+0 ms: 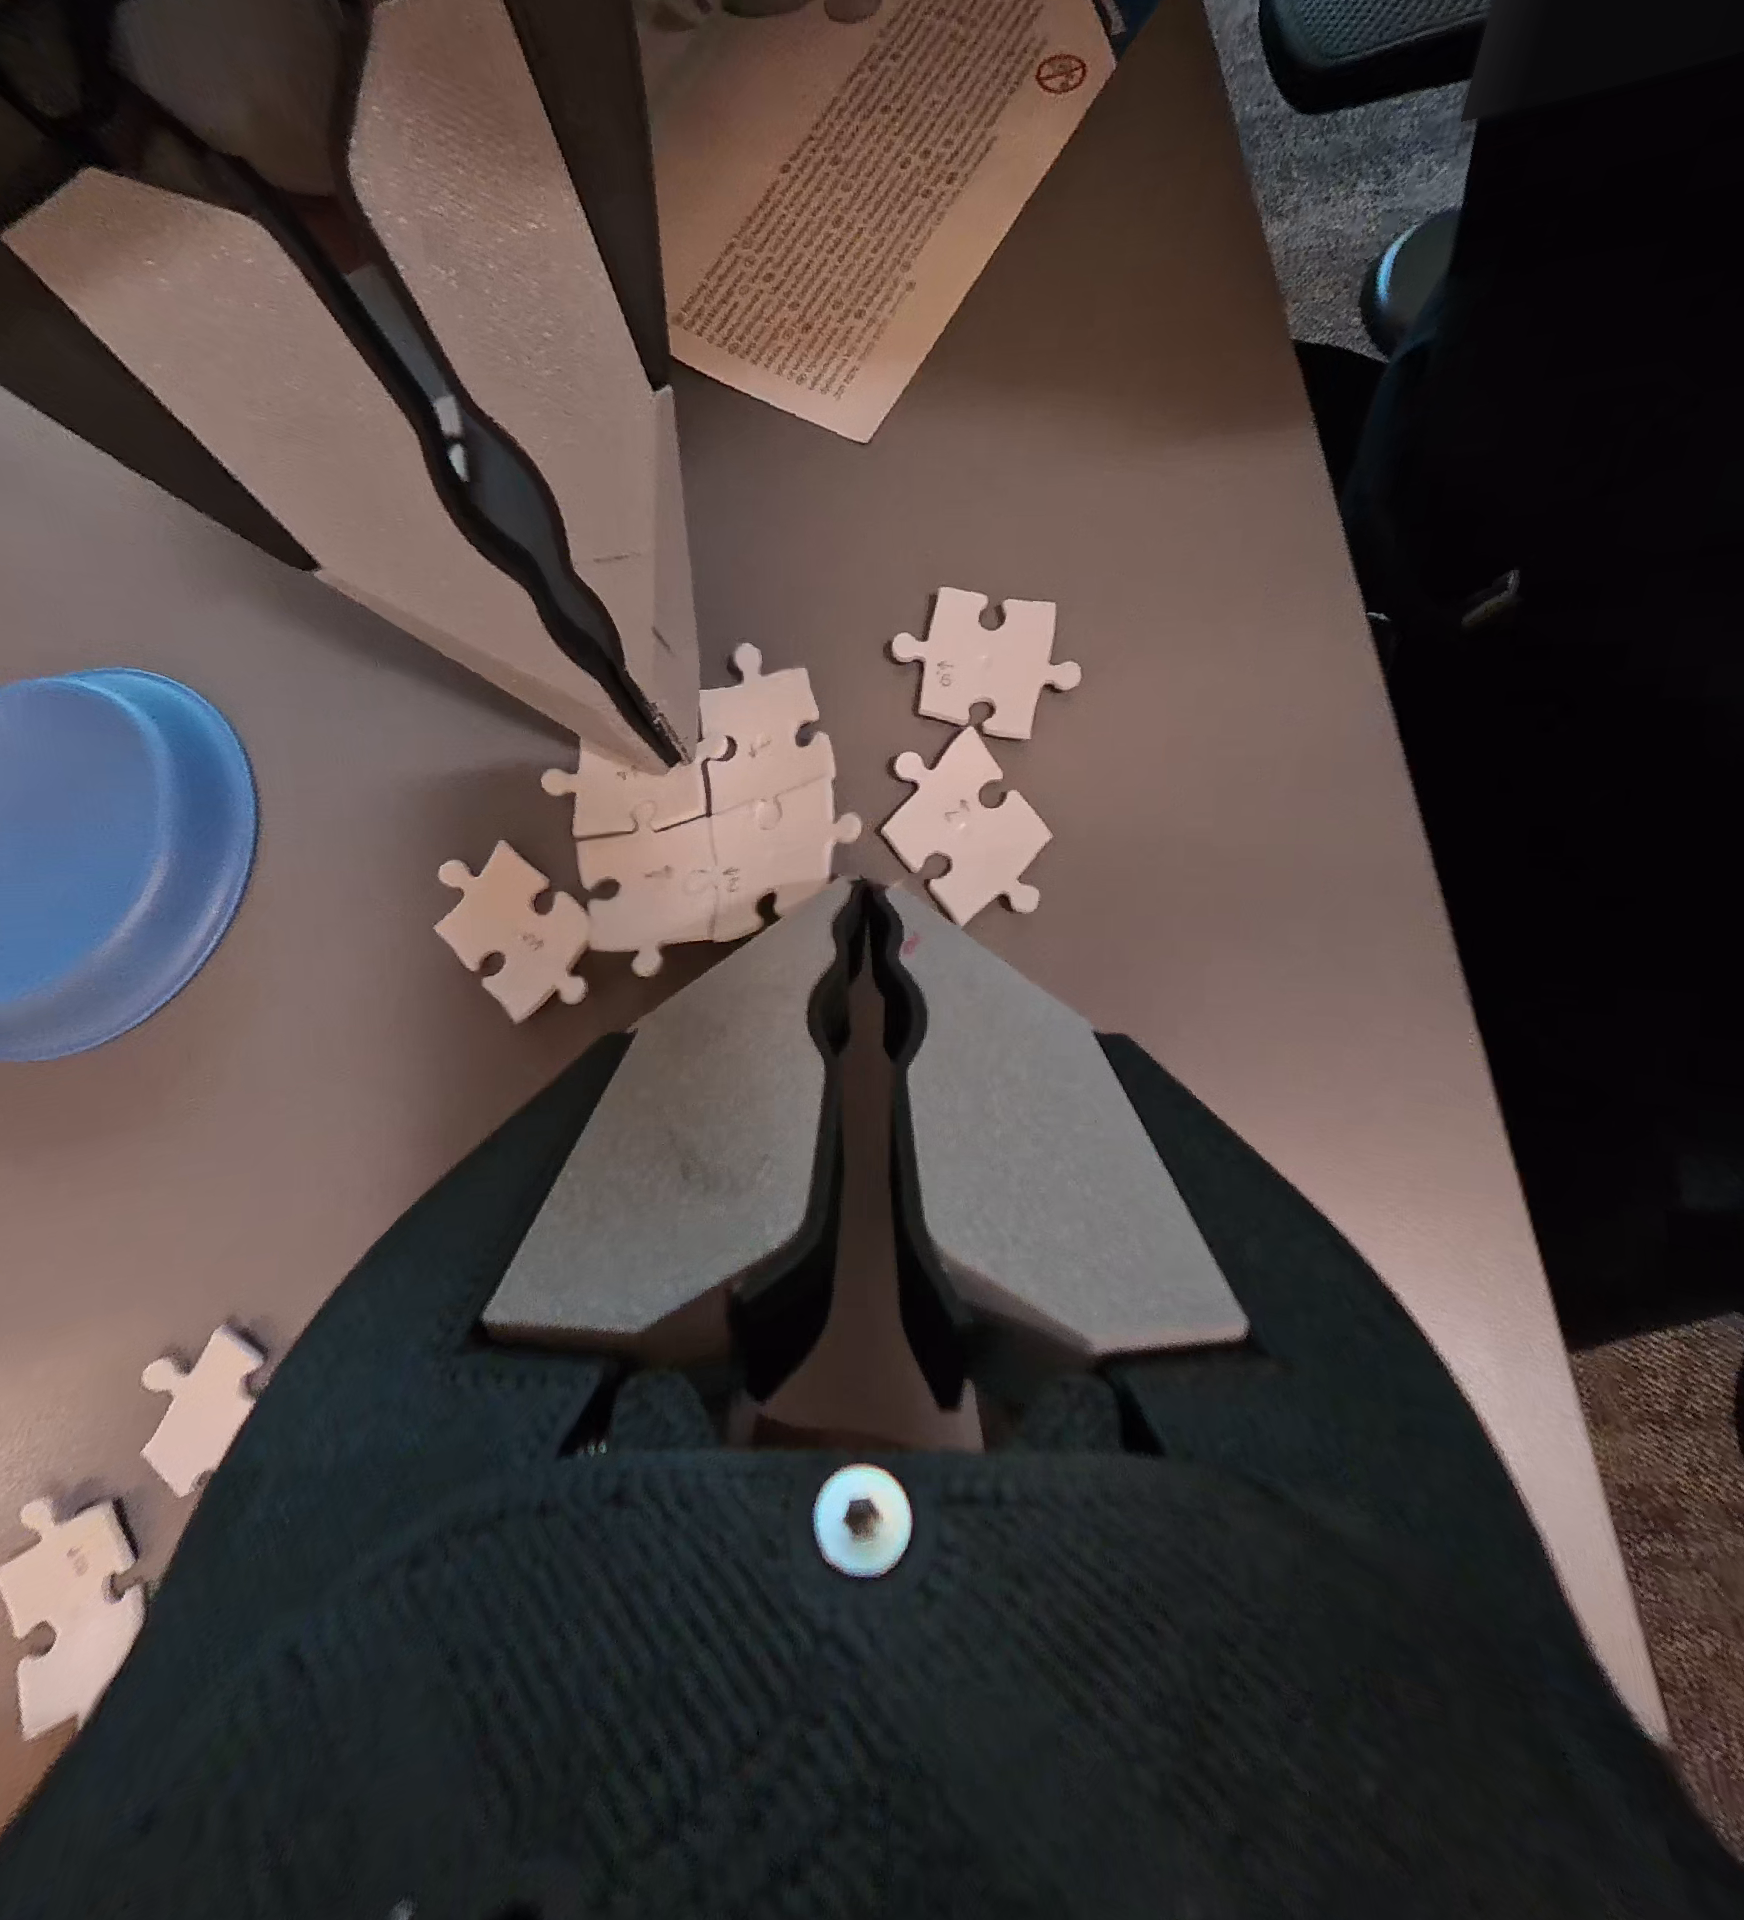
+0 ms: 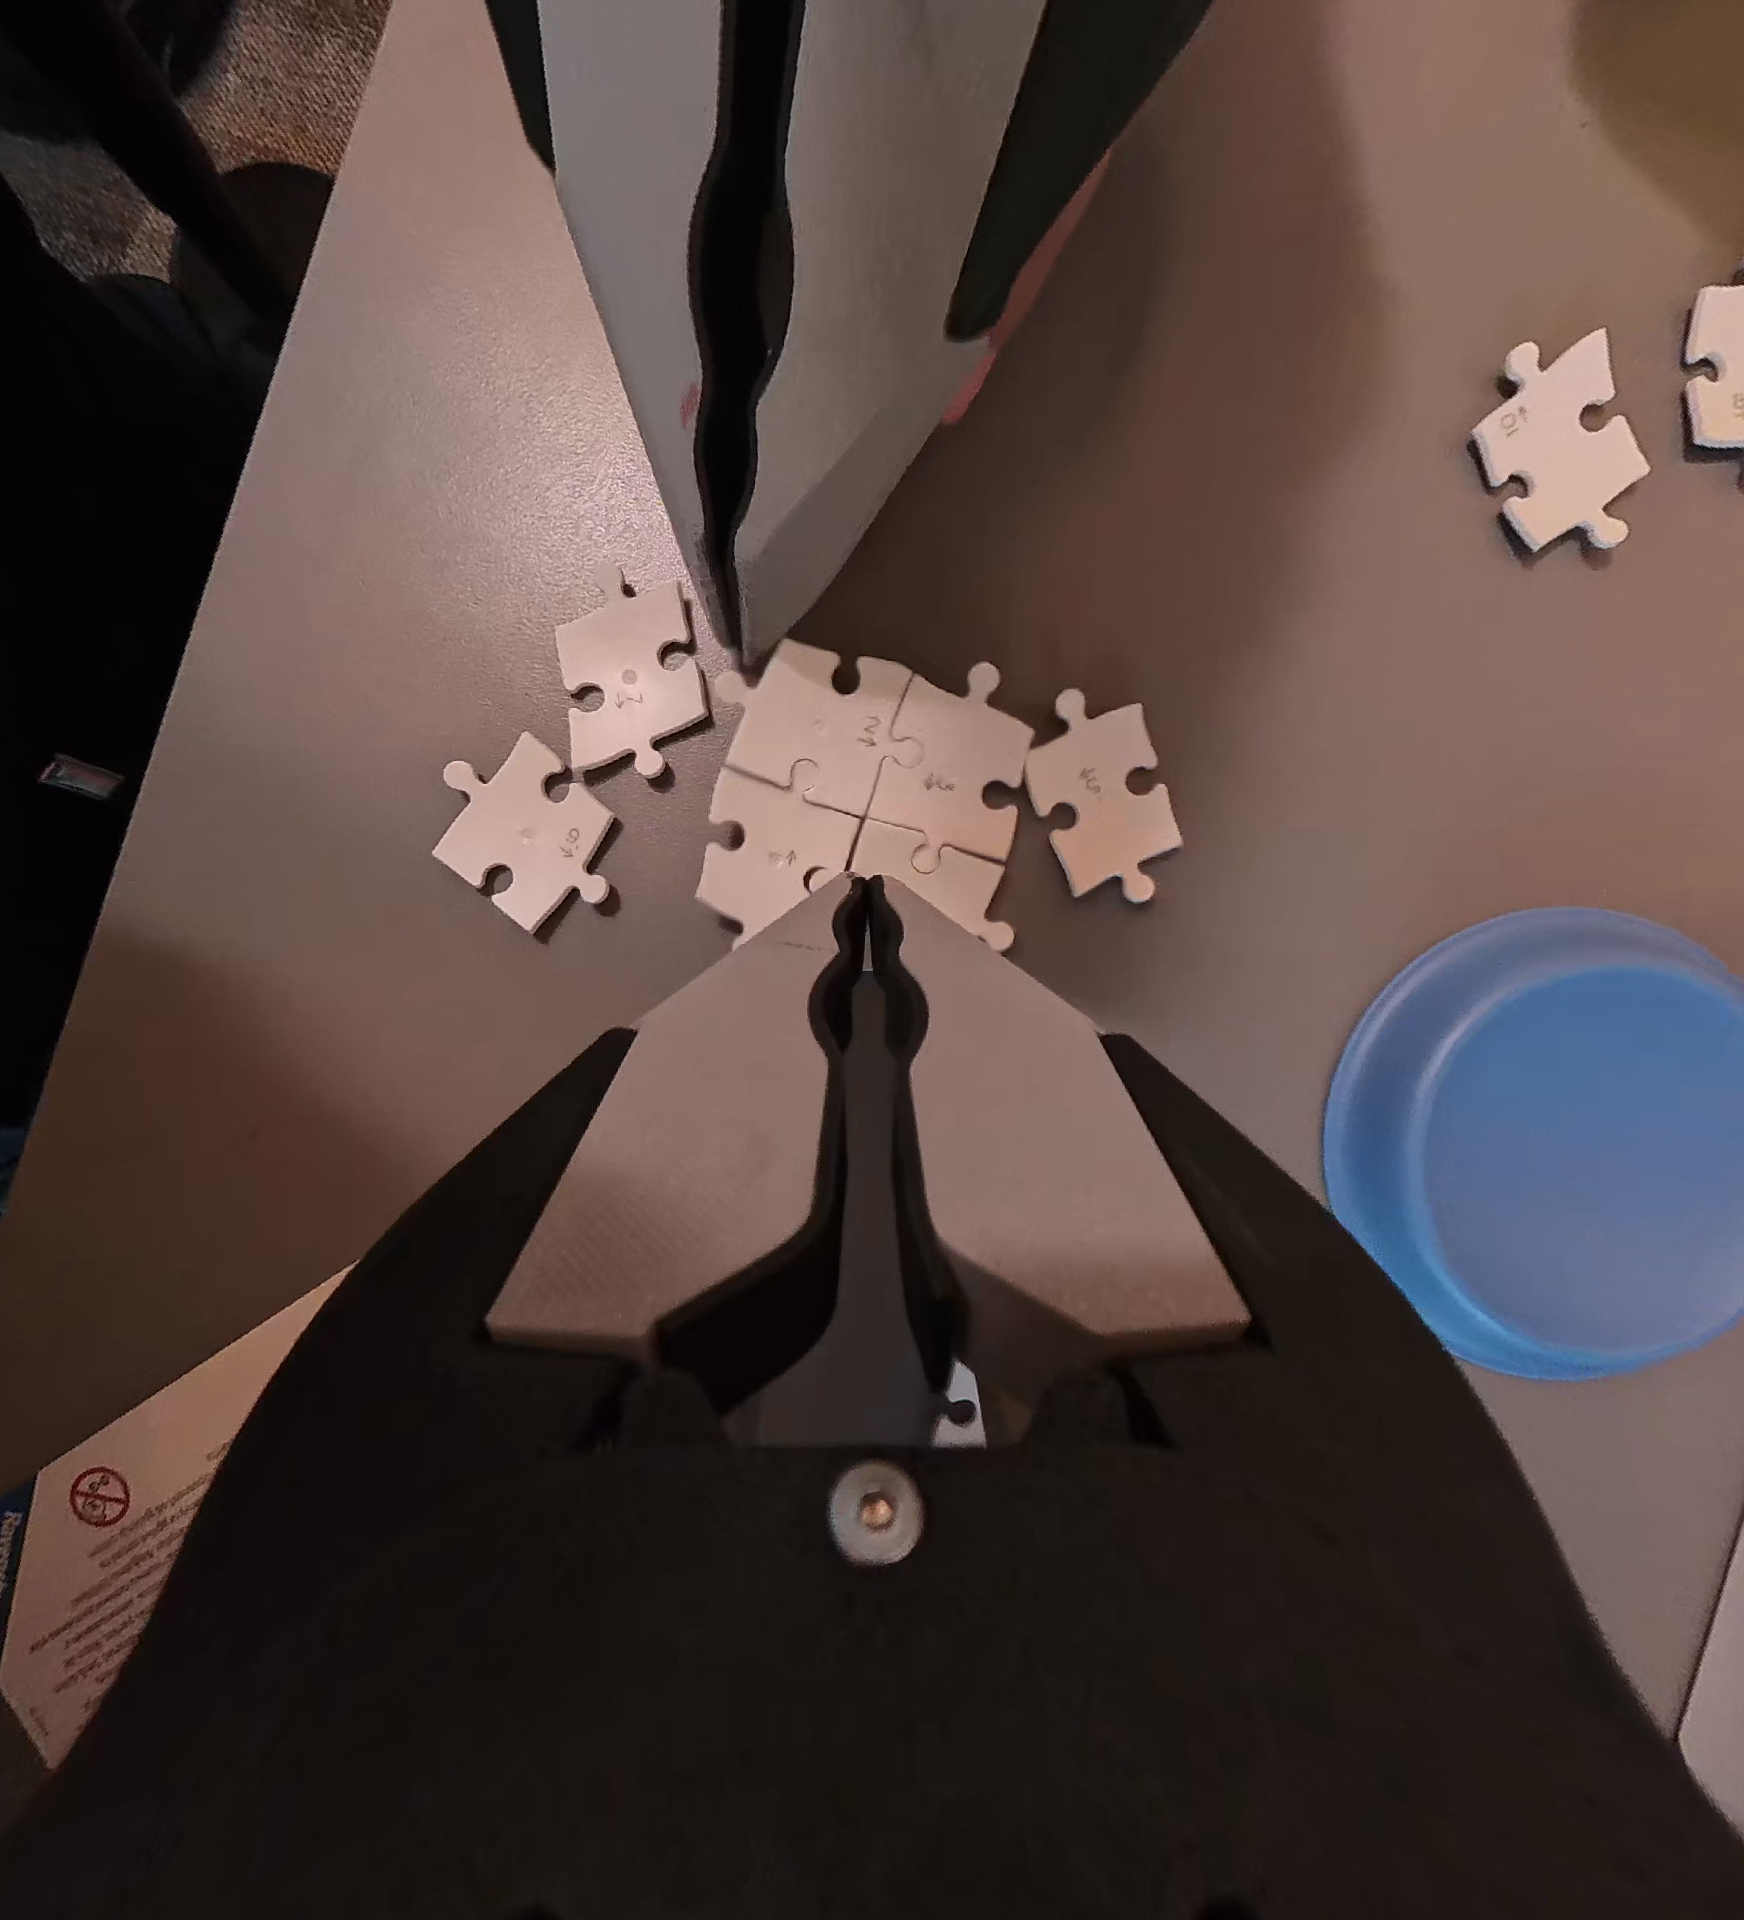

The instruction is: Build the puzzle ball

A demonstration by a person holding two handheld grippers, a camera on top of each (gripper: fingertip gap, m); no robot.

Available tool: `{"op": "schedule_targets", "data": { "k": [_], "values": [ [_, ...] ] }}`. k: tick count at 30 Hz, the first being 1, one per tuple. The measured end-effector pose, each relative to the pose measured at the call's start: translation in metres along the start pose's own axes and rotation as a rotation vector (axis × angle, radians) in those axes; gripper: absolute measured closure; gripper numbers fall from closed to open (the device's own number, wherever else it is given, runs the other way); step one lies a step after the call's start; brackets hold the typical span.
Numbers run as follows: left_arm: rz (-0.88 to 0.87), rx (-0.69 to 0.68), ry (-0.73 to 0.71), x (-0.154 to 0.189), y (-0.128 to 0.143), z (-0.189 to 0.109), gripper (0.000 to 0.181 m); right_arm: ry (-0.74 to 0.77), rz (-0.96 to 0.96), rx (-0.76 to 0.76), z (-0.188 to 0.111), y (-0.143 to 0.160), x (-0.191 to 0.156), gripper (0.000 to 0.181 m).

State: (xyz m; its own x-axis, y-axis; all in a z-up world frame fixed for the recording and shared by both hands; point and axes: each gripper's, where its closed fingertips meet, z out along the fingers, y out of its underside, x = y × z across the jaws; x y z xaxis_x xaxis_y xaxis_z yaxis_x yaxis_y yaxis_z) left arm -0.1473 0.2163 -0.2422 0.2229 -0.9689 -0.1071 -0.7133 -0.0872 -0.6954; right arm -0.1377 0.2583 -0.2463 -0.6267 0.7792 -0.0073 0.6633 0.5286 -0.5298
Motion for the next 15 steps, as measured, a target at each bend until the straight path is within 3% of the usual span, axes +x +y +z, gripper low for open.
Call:
{"op": "schedule_targets", "data": {
  "k": [15],
  "values": [
    [0.012, -0.039, -0.061, -0.011, 0.011, -0.005, 0.181, -0.012, 0.025, 0.019, -0.001, 0.002, 0.000, 0.181]
  ]
}}
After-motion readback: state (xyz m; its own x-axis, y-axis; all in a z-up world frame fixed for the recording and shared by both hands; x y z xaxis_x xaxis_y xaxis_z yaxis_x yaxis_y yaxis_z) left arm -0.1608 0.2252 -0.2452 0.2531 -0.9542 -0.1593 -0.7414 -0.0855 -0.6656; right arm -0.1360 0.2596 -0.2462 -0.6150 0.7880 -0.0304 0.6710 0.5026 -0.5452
